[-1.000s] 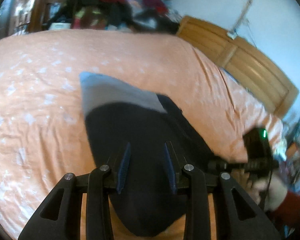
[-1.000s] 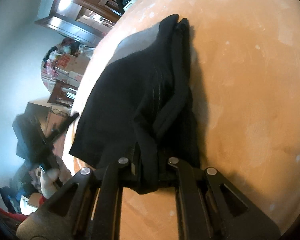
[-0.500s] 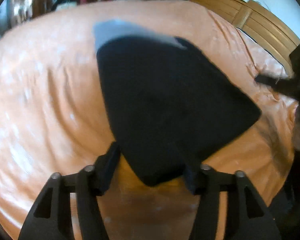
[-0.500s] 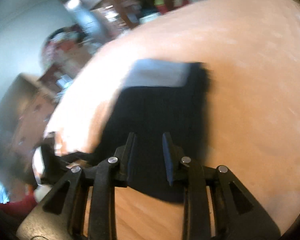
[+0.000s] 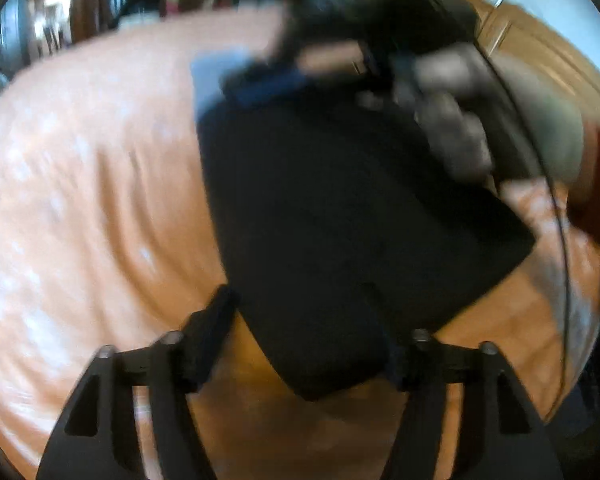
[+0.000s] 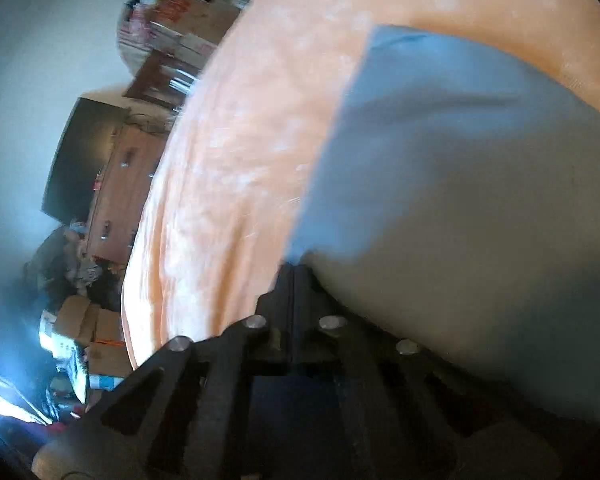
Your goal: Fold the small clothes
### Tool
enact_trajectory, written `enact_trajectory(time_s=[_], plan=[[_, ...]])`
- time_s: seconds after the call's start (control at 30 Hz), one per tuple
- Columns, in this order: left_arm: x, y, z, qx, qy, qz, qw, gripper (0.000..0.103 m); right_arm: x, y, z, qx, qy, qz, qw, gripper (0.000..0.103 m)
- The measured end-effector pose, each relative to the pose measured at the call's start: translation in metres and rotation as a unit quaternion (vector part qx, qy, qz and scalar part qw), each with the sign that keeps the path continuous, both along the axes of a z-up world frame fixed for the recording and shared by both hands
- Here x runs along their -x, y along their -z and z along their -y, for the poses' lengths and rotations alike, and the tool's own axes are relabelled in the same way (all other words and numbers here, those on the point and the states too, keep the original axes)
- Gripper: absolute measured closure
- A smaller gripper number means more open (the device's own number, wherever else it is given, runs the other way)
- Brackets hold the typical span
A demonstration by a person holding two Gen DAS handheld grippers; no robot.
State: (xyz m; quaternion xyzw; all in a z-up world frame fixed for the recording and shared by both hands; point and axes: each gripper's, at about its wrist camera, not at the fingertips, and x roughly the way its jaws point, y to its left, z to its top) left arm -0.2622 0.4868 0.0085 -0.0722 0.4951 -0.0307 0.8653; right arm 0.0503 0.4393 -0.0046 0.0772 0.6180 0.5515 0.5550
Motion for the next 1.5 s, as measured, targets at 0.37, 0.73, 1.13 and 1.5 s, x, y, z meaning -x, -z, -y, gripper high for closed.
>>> enact_trajectory(time_s=[0.37, 0.73, 1.13, 1.5], plan=[[0.008, 0.005, 0.027, -0.016, 0.008, 0.009, 0.9998, 0.026, -0.037, -0.008, 0.019, 0.017, 0.113, 0.028, 0.993, 0.103], [0.031, -0.026, 0.029, -0.041, -0.005, 0.006, 0.9991, 0.024, 0.165, -0.149, 0.189, 0.095, 0.13, 0.36, 0.919, 0.001], [0.109, -0.005, 0.009, -0.07, -0.099, -0.064, 0.9906, 0.013, 0.294, -0.071, 0.282, 0.228, 0.181, 0.355, 0.888, 0.0], [0.086, 0.001, 0.015, -0.067, -0.117, -0.086, 0.987, 0.0, 0.281, -0.041, 0.287, 0.26, 0.194, 0.297, 0.898, 0.0]])
